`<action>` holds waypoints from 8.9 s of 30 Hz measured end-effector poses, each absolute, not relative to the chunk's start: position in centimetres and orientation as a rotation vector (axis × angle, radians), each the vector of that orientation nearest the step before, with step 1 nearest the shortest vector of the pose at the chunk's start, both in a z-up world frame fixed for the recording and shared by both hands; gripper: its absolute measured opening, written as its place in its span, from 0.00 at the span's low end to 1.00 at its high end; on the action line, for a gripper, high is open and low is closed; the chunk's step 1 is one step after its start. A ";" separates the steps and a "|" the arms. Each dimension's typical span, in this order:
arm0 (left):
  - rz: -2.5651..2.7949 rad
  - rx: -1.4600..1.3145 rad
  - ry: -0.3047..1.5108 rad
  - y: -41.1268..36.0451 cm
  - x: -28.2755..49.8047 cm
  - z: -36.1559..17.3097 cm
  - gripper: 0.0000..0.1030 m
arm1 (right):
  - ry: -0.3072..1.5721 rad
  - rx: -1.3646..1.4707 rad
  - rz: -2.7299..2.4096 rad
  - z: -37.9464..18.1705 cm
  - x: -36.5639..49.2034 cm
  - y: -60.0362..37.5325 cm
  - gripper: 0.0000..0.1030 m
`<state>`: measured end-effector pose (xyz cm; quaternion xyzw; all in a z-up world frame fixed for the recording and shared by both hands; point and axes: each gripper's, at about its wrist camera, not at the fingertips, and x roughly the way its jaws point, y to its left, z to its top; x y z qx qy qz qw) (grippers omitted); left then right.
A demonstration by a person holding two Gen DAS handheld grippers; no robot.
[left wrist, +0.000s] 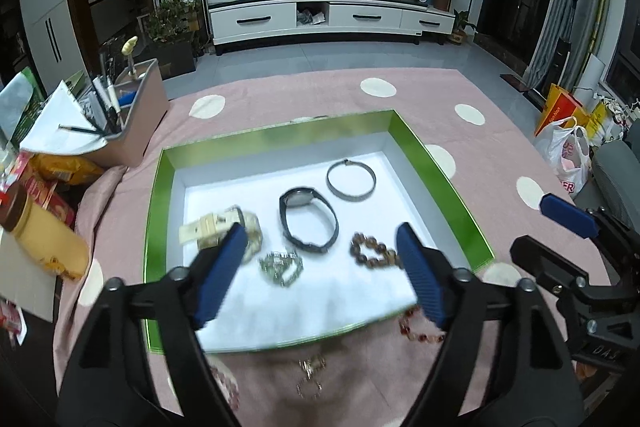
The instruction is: Organize jewelry
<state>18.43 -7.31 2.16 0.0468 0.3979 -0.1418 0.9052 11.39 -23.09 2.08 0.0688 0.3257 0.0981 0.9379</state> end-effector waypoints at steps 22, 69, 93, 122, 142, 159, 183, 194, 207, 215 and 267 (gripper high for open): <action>-0.224 0.050 0.887 -3.9 9.5 0.5 0.98 | 0.742 0.177 0.179 0.9 4.3 -23.1 0.99; -0.060 -0.145 0.953 6.4 4.7 -5.9 0.95 | 0.907 0.109 0.389 -5.9 2.3 -16.2 0.98; -0.158 -0.146 0.919 7.6 6.6 -6.6 0.75 | 0.904 -0.090 0.491 -8.0 9.9 -7.0 0.38; -0.218 0.032 0.957 2.4 10.9 -8.6 0.16 | 0.834 0.046 0.420 -6.2 6.1 -14.3 0.20; -0.303 -0.144 0.871 3.7 8.7 -3.2 0.07 | 0.800 0.087 0.396 -4.8 4.6 -16.1 0.20; -0.363 -0.172 0.787 2.1 6.8 1.4 0.07 | 0.732 0.133 0.368 -2.7 2.9 -18.1 0.20; -0.375 -0.129 0.750 -0.4 7.6 3.7 0.07 | 0.619 0.164 0.365 0.6 3.6 -20.0 0.20; -0.360 -0.093 0.730 -1.1 9.1 4.5 0.07 | 0.584 0.167 0.338 1.9 5.6 -20.8 0.20; -0.349 -0.059 0.716 -1.8 11.7 5.0 0.07 | 0.546 0.166 0.324 3.2 7.7 -21.1 0.20; -0.348 -0.053 0.713 -1.9 12.7 5.0 0.07 | 0.539 0.164 0.315 3.6 8.7 -21.3 0.20; -0.324 -0.007 0.804 -3.8 22.1 2.0 0.07 | 0.668 0.169 0.279 0.9 15.9 -21.1 0.20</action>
